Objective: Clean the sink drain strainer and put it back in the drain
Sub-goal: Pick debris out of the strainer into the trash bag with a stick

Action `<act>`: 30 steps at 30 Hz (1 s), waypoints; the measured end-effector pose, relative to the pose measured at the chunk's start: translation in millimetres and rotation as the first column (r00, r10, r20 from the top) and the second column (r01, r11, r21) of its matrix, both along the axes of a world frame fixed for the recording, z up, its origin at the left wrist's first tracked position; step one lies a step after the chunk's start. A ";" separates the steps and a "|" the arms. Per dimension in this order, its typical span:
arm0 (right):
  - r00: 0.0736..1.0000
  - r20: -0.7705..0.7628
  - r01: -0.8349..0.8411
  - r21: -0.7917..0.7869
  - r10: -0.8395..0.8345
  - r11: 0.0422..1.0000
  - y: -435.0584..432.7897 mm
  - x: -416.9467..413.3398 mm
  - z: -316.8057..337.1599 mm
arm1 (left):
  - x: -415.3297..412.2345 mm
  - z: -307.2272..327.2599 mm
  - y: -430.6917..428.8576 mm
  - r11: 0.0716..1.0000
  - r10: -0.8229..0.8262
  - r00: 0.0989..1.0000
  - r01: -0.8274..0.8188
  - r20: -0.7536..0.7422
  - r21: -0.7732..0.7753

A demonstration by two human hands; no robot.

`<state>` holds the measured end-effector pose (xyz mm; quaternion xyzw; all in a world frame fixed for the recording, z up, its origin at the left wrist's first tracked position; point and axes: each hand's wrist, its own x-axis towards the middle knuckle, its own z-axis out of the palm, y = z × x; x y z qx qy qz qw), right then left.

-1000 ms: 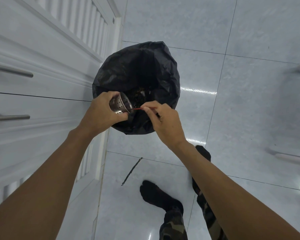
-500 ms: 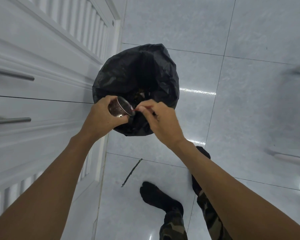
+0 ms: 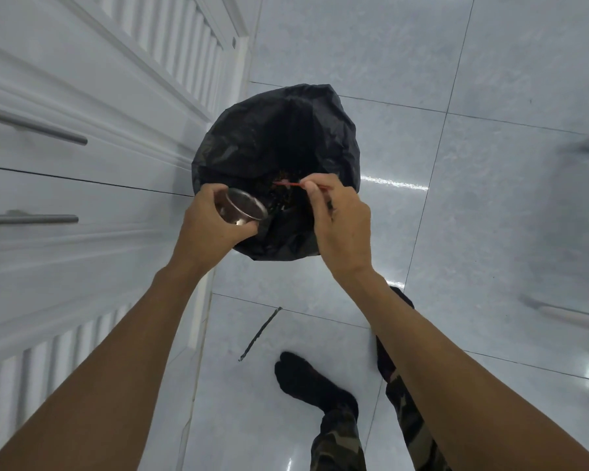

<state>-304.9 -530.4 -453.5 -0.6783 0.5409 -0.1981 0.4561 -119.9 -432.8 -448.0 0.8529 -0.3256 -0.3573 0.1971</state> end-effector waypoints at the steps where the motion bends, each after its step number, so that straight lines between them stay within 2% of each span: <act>1: 1.000 -0.005 -0.021 -0.004 0.021 1.000 2.3 -0.5 2.8 | -3.0 1.2 1.1 1.000 0.024 1.000 -0.024 0.010 -0.013; 6: 0.998 -0.049 -0.036 -0.010 0.036 0.999 6.6 -8.2 28.7 | -29.7 28.0 1.7 0.980 0.071 0.995 -0.056 0.068 -0.191; 10: 0.996 -0.087 -0.024 -0.104 0.015 0.994 2.5 -9.4 71.7 | -51.1 68.9 -4.3 0.946 0.139 0.987 -0.107 0.083 -0.307; 15: 0.994 -0.094 -0.079 -0.159 0.064 0.984 -9.8 -7.4 140.7 | -60.1 135.6 -15.8 0.906 0.236 0.968 -0.187 0.087 -0.379; 24: 0.989 -0.117 -0.117 -0.302 0.085 0.946 -21.8 -0.1 269.8 | -45.5 264.2 -28.4 0.859 0.282 0.952 -0.195 0.119 -0.473; 30: 0.988 -0.135 -0.138 -0.516 0.079 0.846 -39.2 26.8 375.5 | -33.4 363.4 -43.6 0.794 0.296 0.949 -0.180 0.110 -0.581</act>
